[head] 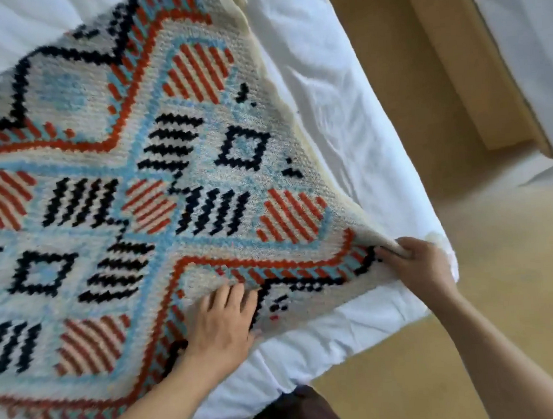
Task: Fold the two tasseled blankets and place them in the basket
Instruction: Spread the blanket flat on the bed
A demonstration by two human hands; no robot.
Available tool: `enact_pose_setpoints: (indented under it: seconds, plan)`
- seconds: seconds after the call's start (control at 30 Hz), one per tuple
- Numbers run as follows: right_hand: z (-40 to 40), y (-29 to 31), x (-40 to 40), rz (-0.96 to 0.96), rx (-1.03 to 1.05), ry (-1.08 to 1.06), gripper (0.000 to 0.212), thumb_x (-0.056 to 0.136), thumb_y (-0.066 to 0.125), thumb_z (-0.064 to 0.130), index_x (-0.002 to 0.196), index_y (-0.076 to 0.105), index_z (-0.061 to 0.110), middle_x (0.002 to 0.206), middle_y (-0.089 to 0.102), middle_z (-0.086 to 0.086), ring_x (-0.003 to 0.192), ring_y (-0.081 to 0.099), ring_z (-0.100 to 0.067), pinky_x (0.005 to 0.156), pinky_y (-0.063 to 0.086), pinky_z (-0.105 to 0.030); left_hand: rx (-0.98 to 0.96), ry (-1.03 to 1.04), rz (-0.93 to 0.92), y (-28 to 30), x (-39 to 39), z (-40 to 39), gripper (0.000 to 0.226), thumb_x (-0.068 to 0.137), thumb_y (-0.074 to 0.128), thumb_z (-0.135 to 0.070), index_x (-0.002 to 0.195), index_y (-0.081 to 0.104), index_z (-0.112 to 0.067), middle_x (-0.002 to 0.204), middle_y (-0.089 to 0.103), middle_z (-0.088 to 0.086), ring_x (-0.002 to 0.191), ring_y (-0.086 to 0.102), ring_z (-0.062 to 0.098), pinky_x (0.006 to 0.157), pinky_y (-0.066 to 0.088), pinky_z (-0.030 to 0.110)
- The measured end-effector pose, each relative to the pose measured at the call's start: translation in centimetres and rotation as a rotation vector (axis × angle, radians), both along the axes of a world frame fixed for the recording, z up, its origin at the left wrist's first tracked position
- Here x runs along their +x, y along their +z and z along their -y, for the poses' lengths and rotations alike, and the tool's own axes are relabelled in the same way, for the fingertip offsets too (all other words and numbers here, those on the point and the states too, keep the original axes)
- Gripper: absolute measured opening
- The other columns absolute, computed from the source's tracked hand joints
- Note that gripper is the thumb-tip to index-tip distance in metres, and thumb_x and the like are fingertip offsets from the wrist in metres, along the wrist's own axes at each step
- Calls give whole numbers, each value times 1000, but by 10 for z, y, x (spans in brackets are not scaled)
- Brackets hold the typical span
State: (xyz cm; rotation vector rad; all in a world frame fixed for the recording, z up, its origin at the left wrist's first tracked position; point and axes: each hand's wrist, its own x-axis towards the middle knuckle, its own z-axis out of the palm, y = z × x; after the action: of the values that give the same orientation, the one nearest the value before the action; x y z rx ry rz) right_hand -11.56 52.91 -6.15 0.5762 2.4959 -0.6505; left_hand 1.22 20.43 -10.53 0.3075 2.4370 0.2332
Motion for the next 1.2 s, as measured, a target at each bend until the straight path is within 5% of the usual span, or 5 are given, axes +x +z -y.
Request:
enact_pose_setpoints:
  seconds: [0.2, 0.33, 0.7, 0.9, 1.2]
  plan:
    - [-63, 4, 38, 269, 369, 155, 46, 83, 73, 55, 65, 54, 17, 65, 60, -1, 69, 57, -29, 54, 40, -33, 121, -97, 319, 19, 9, -55, 22, 90, 57, -2, 107, 59, -15, 108, 63, 6, 100, 57, 26, 72, 43, 36]
    - [-56, 1, 15, 626, 349, 537, 36, 75, 73, 61, 83, 61, 28, 91, 65, 9, 94, 62, -20, 75, 49, -31, 214, -11, 413, 37, -19, -43, 32, 103, 47, -44, 110, 61, -16, 105, 61, 2, 96, 54, 20, 79, 46, 35]
    - [210, -18, -269, -123, -232, 317, 80, 83, 73, 61, 145, 48, 16, 119, 64, -7, 115, 63, -30, 90, 50, -36, -102, 738, -236, 35, -220, 154, 63, 100, 45, -55, 157, 32, -28, 168, 21, 2, 154, 19, 26, 124, 23, 46]
    - [289, -45, -344, -115, -298, 202, 29, 88, 75, 38, 87, 57, 16, 78, 60, -4, 72, 60, -25, 58, 48, -32, -116, 725, -90, 1, -207, 210, 79, 94, 30, -72, 160, 4, -38, 166, -16, -9, 156, -9, 18, 126, 6, 48]
    - [292, -35, -311, -451, 82, 26, 68, 91, 61, 34, 149, 35, 12, 150, 41, -24, 141, 36, -42, 116, 30, -49, -53, 895, -355, -13, -130, 236, 69, 100, 25, -64, 160, 7, -35, 168, -10, -9, 155, -11, 11, 126, -1, 37]
